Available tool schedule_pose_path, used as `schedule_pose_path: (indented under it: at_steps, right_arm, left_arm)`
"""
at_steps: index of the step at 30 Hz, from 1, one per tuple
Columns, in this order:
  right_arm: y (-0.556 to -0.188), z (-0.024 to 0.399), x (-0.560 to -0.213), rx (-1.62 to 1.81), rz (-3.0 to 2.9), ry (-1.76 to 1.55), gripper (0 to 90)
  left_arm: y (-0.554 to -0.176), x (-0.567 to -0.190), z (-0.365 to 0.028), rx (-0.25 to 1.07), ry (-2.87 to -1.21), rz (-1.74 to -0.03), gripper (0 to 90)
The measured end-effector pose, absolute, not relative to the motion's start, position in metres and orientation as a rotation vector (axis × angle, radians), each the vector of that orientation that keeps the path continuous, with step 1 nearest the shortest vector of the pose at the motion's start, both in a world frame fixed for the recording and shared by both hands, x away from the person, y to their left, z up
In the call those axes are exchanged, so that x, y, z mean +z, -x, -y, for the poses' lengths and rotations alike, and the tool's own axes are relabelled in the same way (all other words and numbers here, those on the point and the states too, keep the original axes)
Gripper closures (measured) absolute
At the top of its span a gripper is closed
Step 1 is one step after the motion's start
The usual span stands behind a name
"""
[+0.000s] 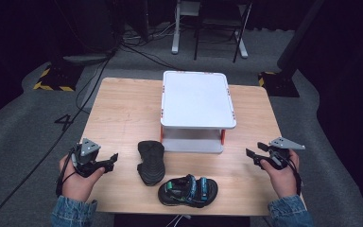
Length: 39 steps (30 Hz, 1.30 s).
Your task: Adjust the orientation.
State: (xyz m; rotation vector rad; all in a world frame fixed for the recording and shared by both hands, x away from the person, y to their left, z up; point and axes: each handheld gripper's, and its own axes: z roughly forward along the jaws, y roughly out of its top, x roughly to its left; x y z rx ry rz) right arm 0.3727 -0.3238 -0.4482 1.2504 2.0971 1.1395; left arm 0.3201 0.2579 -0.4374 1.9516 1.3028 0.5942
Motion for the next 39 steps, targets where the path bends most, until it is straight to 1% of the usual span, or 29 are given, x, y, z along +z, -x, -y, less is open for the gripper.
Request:
schedule_pose_path:
  at_steps: [9, 15, 22, 29, 38, 39]
  right_arm:
    - [-0.372, 0.325, -0.452, 1.123, -2.106, -1.275, 38.3]
    - [-0.372, 0.32, -0.455, 1.11, -2.126, -1.27, 38.3]
    - [-0.371, 0.319, -0.457, 1.098, -2.141, -1.274, 38.3]
    - [-0.369, 0.317, -0.459, 1.081, -2.155, -1.265, 38.2]
    - [-0.369, 0.315, -0.46, 1.076, -2.172, -1.263, 37.9]
    - [-0.369, 0.315, -0.461, 1.077, -2.175, -1.265, 37.9]
  left_arm:
    - [-0.318, -0.435, -0.254, 0.584, -1.94, -1.289, 24.5]
    - [-0.313, -0.425, -0.244, 0.543, -1.923, -1.245, 24.7]
    - [-0.307, -0.414, -0.22, 0.484, -1.904, -1.164, 25.8]
    - [-0.299, -0.408, -0.189, 0.424, -1.941, -1.058, 26.0]
    - [-0.292, -0.415, -0.159, 0.345, -2.009, -0.974, 25.9]
    - [-0.292, -0.417, -0.156, 0.343, -2.038, -0.946, 25.7]
